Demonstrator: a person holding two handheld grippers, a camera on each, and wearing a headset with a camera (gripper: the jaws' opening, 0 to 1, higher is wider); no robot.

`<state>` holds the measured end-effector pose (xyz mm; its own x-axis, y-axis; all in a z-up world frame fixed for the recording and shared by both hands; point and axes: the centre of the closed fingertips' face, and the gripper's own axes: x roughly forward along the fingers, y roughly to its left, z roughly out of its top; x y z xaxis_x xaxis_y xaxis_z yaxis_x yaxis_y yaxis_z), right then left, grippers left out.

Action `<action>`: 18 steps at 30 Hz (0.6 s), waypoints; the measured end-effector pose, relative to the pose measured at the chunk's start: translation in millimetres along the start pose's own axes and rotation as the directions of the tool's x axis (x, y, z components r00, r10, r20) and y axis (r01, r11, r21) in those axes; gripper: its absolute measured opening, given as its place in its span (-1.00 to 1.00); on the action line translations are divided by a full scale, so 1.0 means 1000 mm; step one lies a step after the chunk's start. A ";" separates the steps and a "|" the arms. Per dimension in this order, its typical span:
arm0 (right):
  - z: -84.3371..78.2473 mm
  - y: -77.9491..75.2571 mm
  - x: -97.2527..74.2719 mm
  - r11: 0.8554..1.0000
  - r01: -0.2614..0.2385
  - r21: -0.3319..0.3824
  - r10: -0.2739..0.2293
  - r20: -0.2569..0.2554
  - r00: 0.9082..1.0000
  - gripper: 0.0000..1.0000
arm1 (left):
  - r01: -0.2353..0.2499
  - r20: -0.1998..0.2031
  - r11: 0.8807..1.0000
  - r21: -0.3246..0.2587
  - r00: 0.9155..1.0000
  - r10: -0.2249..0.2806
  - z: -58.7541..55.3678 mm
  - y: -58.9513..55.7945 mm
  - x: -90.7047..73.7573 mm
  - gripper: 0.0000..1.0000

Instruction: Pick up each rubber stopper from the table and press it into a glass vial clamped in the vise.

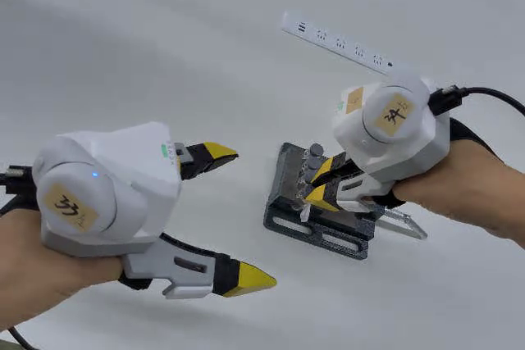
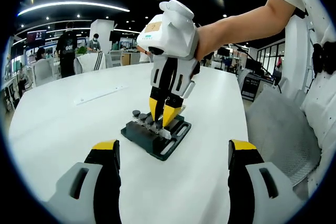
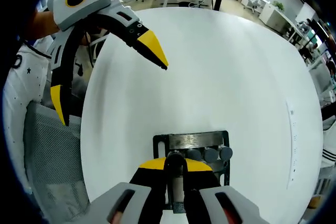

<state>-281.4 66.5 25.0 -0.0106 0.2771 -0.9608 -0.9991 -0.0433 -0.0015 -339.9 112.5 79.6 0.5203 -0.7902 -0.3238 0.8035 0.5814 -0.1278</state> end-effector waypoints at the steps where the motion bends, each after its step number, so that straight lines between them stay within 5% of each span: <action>1: 0.000 0.000 0.000 1.000 0.001 0.000 -0.001 0.001 1.000 -0.87 | 0.001 0.002 1.000 0.000 1.000 -0.001 0.001 0.000 0.000 0.69; 18: -0.001 0.000 -0.001 1.000 0.007 0.030 -0.008 0.028 1.000 -0.81 | 0.000 -0.003 1.000 -0.005 1.000 0.000 0.000 -0.001 -0.002 0.67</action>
<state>-281.7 65.2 26.1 -0.0037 0.3044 -0.9525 -0.9999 -0.0123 -0.0001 -341.9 113.0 80.7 0.5196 -0.7895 -0.3266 0.8021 0.5824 -0.1320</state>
